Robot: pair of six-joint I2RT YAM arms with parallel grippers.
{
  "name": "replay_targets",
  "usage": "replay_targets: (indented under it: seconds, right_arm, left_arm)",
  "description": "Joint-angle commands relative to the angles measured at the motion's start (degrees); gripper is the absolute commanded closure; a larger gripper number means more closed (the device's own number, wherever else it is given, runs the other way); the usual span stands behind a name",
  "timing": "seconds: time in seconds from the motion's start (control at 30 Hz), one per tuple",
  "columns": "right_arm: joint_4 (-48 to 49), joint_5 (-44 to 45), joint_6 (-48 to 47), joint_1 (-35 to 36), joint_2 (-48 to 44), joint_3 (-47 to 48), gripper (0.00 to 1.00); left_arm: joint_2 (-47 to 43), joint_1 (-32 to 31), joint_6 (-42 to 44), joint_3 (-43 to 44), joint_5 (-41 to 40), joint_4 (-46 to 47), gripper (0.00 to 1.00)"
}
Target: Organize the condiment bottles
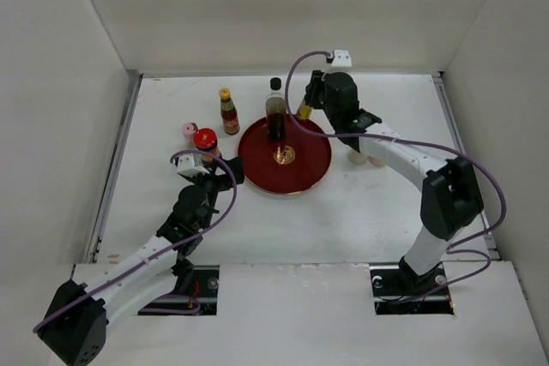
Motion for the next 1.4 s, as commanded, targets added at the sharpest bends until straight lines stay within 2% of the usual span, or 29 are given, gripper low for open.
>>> replay_targets:
  seconds: [0.0, 0.4, 0.43, 0.53, 0.67, 0.73, 0.87, 1.03, 1.07, 1.1, 1.13, 1.2, 1.23, 1.3, 1.37]
  right_arm:
    - [5.3, 0.5, 1.1, 2.8, 2.5, -0.2, 0.73]
    - [5.5, 7.1, -3.4, 6.8, 8.2, 1.0, 0.71]
    - [5.7, 7.4, -3.7, 7.0, 8.5, 1.0, 0.68]
    - [6.4, 7.7, -3.8, 7.8, 8.5, 0.2, 0.52]
    - [6.6, 8.1, -3.0, 8.5, 7.6, -1.1, 0.38]
    - [6.6, 8.4, -1.9, 8.6, 6.0, -2.2, 0.30]
    - [6.0, 7.3, 0.1, 8.9, 0.3, -5.4, 0.19]
    - [5.5, 5.9, 3.8, 9.5, -9.8, -13.7, 0.14]
    - [5.8, 5.8, 4.3, 9.7, -11.4, -15.3, 0.14]
    - [6.2, 5.8, 5.0, 9.9, -13.5, -17.7, 0.20]
    - [6.4, 5.7, 5.8, 10.2, -15.4, -19.9, 0.32]
    - [7.1, 5.5, 7.9, 10.7, -18.9, -24.5, 0.67]
    - [7.7, 5.4, 9.1, 11.2, -20.6, -26.8, 0.78]
    - [9.0, 4.3, 10.2, 12.2, -23.2, -30.6, 0.83]
    - [10.6, 3.5, 10.4, 13.3, -25.3, -33.7, 0.79]
  left_arm:
    - [-0.9, 0.5, -0.5, -0.5, 0.0, 2.1, 0.14]
    - [-1.2, 0.7, -0.4, -0.3, 0.0, 1.6, 0.14]
    - [-1.2, 0.7, -0.3, -0.3, 0.0, 1.6, 0.14]
    - [-1.7, 0.8, -0.3, 0.0, -0.2, 0.9, 0.14]
    - [-3.1, 1.0, -0.4, 2.7, -0.6, -3.5, 0.15]
    - [-3.4, 0.8, -0.6, 5.3, -1.4, -6.8, 0.15]
    - [-2.0, -0.7, -2.0, 13.7, -3.4, -15.4, 0.18]
    - [3.0, 0.6, -1.0, 23.7, -3.7, -22.2, 0.34]
    - [4.5, 1.4, -0.7, 25.7, -3.6, -23.2, 0.37]
    - [6.0, 2.1, -0.6, 27.5, -3.7, -24.1, 0.40]
    - [7.8, 3.1, -0.1, 29.3, -3.7, -24.8, 0.41]
    - [12.6, 5.5, 1.3, 33.4, -3.5, -26.2, 0.40]
    - [15.3, 6.5, 2.2, 35.8, -3.3, -27.2, 0.38]
    - [21.7, 8.7, 4.6, 41.0, -2.7, -28.8, 0.34]
    - [27.9, 10.7, 6.6, 46.8, -0.2, -31.4, 0.31]
